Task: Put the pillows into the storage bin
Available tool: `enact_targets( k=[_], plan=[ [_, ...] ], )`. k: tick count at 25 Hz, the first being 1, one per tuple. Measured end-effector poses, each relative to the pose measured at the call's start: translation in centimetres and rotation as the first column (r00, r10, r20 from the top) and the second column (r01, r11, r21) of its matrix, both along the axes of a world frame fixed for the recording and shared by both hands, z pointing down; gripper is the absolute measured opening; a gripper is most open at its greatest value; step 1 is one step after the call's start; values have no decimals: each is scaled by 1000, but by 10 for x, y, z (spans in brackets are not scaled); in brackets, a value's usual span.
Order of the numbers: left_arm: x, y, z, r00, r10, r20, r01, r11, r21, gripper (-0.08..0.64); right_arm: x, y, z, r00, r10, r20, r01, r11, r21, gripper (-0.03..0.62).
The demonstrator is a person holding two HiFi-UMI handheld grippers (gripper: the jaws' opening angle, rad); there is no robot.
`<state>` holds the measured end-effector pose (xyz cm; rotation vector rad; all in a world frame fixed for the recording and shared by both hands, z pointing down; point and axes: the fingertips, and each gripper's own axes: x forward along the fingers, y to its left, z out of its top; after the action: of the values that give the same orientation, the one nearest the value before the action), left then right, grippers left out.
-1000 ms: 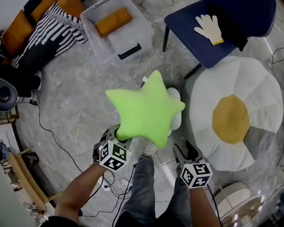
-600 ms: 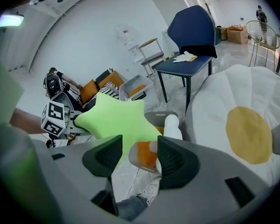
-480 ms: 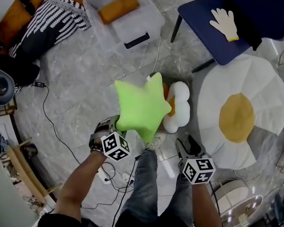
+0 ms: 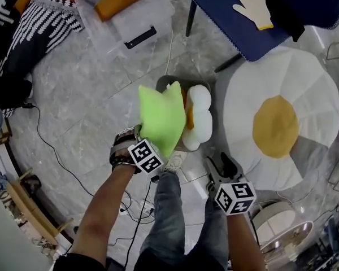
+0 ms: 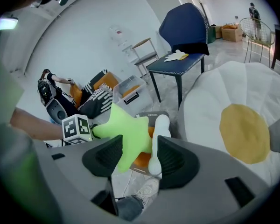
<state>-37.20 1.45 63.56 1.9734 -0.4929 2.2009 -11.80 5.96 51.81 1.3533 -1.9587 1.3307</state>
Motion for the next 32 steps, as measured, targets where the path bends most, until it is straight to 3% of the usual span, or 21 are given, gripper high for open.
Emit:
enact_targets(
  k=[5, 12, 17, 19, 22, 26, 29, 32],
  plan=[
    [15, 1, 23, 999, -13, 39, 15, 998, -64, 198, 31, -3, 24, 999, 39, -36, -40, 999, -33, 249],
    [33, -5, 61, 997, -18, 70, 27, 991, -132, 206, 36, -12, 42, 999, 38, -26, -39, 999, -31, 246],
    [14, -6, 83, 984, -43, 174, 73, 983, -168, 230, 49, -6, 52, 999, 17, -39, -18, 999, -42, 245],
    [5, 2, 86, 977, -56, 207, 92, 982, -167, 281, 55, -1, 56, 998, 27, -50, -30, 998, -60, 245],
    [0, 10, 81, 977, -118, 175, 141, 983, -120, 347, 56, 5, 52, 998, 51, -45, -54, 996, -71, 245],
    [6, 4, 64, 982, -152, 114, 161, 984, -72, 373, 52, 6, 44, 998, 44, -45, -47, 997, -58, 245],
    [9, -2, 47, 972, -222, 70, 227, 972, -56, 393, 44, 3, 33, 998, 34, -47, -36, 999, -37, 245],
    [17, -12, 21, 970, -243, 21, 243, 970, -22, 402, 37, -2, 16, 998, 34, -43, -35, 999, -3, 245]
  ],
)
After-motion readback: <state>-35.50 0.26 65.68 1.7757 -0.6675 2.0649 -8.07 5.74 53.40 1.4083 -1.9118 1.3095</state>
